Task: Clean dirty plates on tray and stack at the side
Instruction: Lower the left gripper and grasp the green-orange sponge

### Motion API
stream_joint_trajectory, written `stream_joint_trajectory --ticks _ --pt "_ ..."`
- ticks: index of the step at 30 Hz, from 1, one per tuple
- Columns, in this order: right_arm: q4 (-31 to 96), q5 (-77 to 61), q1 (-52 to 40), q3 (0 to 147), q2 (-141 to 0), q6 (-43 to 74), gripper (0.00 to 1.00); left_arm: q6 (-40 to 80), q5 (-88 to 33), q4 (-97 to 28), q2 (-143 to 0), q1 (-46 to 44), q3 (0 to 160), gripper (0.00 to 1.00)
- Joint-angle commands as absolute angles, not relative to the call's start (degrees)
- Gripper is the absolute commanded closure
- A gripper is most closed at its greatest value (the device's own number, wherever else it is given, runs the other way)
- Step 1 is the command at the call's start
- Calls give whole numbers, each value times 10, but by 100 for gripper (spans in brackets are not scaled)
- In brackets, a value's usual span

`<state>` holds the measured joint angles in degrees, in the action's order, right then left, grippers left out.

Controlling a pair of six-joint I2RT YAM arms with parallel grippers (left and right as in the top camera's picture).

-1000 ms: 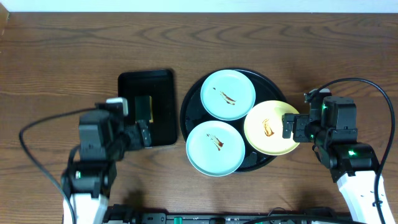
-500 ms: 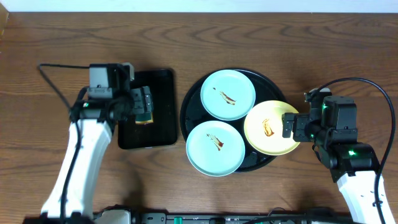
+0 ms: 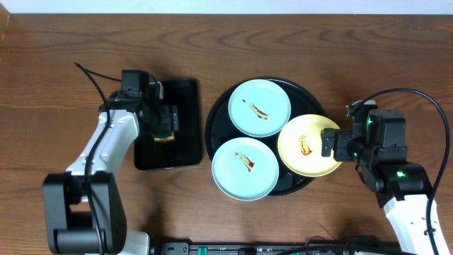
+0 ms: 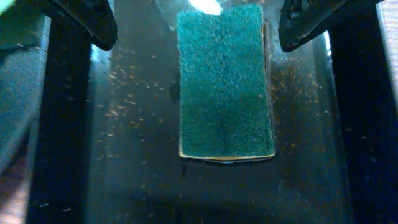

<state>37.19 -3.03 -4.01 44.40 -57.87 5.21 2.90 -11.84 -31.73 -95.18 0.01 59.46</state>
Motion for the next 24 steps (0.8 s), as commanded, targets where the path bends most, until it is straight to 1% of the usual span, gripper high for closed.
stream_joint_trajectory --ticks 1,3,10,24 --pt "371 -33 -45 456 -578 51 1 21 -95 -311 -971 3 603 17" --pt "370 -33 -45 456 -578 51 1 22 -80 -308 -979 3 603 17" --pt "370 -33 -45 456 -578 51 1 21 -79 -296 -986 3 600 24" --pt "371 -33 -45 456 -578 51 1 22 -79 -284 -1018 3 593 24"
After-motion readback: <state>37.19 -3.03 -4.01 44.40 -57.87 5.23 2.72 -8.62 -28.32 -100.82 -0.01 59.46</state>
